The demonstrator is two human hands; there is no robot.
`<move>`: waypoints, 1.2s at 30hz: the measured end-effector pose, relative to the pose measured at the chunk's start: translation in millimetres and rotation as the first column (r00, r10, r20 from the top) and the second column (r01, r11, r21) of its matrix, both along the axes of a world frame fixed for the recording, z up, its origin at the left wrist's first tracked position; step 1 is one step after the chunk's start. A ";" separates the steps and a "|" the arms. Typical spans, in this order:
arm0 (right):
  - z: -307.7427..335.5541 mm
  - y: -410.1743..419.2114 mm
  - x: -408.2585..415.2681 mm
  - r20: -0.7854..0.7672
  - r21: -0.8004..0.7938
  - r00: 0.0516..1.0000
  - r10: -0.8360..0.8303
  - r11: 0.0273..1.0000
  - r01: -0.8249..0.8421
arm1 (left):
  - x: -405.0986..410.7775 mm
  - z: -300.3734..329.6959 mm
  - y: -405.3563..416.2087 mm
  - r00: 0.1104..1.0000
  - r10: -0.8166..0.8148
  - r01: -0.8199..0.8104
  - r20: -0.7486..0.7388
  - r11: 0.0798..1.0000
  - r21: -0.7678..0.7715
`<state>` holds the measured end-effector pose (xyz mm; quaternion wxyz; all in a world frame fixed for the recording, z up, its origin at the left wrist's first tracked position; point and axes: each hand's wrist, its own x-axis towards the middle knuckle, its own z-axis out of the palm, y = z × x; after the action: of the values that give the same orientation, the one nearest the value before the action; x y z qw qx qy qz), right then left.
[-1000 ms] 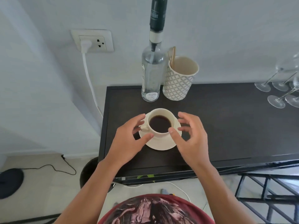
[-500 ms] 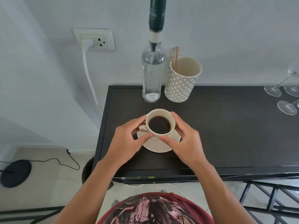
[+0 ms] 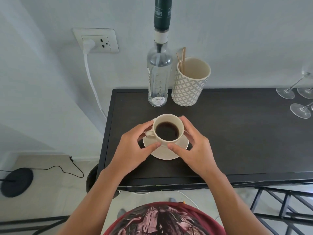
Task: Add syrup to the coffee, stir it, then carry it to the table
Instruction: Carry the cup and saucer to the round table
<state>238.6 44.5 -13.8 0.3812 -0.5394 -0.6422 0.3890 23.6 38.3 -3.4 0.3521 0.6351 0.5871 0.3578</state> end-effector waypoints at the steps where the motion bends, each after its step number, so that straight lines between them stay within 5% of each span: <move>1: -2.8 -1.0 2.2 -0.027 -0.019 0.999 -0.036 0.999 0.035 | -2.1 -1.9 -0.6 1.000 -0.006 0.005 -0.019 1.000 -0.027; 8: -6.6 11.8 11.6 0.103 -0.226 0.933 -0.344 0.906 0.359 | -6.0 -2.8 -2.0 0.996 0.059 -0.075 -0.068 0.958 -0.277; 16: 0.0 23.6 11.2 0.195 -0.284 0.945 -0.264 0.907 0.312 | 2.2 -1.8 10.7 0.978 0.151 -0.180 -0.142 0.957 -0.226; 36: -3.5 13.4 -1.0 0.067 -0.260 0.964 -0.259 0.928 0.267 | 5.7 -0.9 -1.1 0.970 0.226 -0.241 -0.094 0.947 -0.212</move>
<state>237.7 57.8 -17.3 0.3436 -0.6729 -0.5117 0.4090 29.4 37.2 -4.3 0.3558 0.5297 0.7061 0.3071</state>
